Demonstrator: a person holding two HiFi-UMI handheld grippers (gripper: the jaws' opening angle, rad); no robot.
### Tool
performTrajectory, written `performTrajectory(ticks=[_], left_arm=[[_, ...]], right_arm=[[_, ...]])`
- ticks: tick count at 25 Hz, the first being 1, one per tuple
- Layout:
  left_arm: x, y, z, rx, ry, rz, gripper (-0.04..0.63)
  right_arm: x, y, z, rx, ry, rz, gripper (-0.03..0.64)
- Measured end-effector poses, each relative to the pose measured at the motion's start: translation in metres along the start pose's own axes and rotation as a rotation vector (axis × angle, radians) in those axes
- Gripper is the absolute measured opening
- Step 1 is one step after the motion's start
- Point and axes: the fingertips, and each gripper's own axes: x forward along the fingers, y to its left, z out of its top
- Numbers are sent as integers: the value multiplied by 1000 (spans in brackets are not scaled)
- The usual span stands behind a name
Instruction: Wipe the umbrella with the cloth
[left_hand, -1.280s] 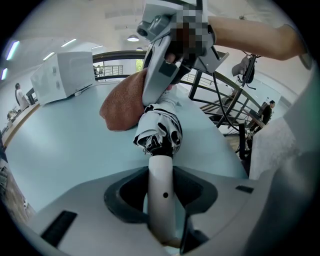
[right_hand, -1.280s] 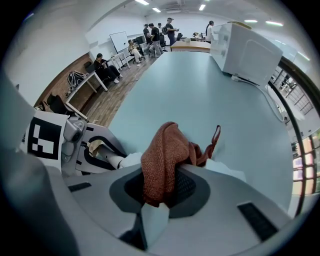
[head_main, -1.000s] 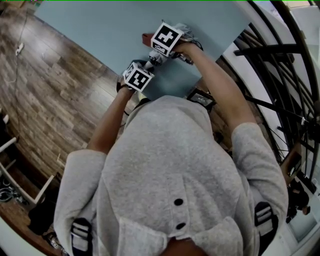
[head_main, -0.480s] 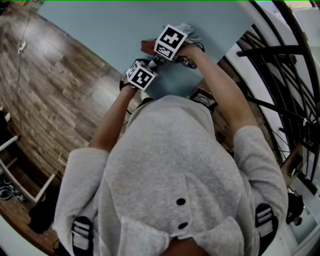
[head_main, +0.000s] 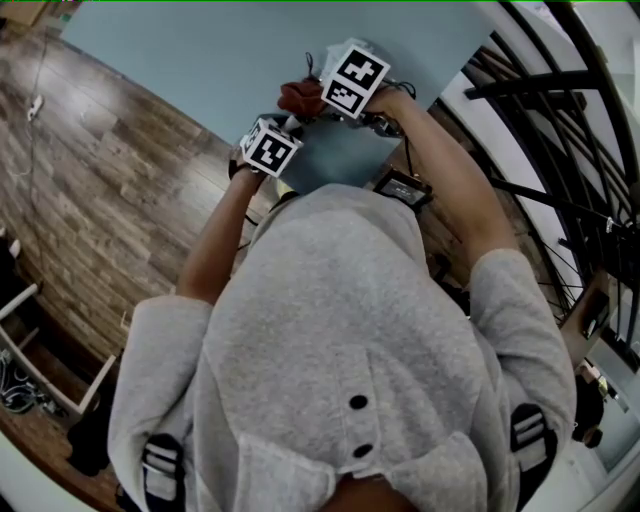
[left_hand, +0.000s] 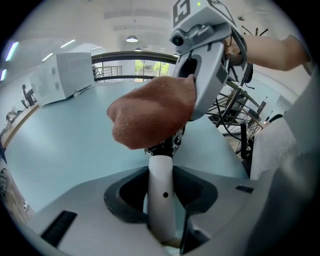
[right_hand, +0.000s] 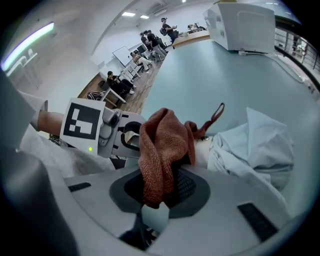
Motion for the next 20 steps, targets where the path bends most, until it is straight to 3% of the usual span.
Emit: performTrajectory(ticks=[13, 17, 20], left_arm=[[2, -2, -2, 2, 18, -12, 156], [1, -2, -4, 2, 22, -18, 156], [0, -2, -3, -2, 24, -27, 156]], right_arm=[[4, -21, -46, 7, 93, -34, 74], [5, -43, -63, -9, 154, -134, 74], [-3, -66, -70, 45, 135, -191, 74]])
